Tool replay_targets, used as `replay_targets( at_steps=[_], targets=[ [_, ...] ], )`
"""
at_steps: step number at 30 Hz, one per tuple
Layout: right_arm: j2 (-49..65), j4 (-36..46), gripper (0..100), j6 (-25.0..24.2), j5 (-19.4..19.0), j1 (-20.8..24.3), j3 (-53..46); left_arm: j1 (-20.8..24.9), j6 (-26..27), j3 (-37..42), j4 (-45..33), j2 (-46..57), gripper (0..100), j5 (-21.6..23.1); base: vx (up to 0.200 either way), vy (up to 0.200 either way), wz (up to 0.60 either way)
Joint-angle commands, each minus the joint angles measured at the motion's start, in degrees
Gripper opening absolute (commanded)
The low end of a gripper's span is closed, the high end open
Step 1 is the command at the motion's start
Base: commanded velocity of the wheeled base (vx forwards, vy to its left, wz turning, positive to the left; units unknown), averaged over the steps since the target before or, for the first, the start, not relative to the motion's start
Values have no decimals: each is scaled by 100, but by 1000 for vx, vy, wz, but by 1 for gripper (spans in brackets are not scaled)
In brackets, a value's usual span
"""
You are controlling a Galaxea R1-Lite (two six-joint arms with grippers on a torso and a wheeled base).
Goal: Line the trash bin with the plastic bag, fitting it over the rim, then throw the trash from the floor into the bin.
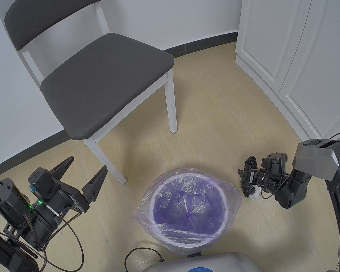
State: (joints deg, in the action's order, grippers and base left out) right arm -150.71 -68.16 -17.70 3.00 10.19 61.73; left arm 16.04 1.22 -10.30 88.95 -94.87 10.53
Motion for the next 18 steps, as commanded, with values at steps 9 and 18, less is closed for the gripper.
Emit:
replay_targets(
  at_steps=[9,18],
  targets=[
    [-257,-330,100,30,17,36,41,22,133,178,105,100,100,1,0,0,0],
    [-266,-330,100,329,184,79,32,22,203,169,105,241,100,1,0,0,0]
  ],
)
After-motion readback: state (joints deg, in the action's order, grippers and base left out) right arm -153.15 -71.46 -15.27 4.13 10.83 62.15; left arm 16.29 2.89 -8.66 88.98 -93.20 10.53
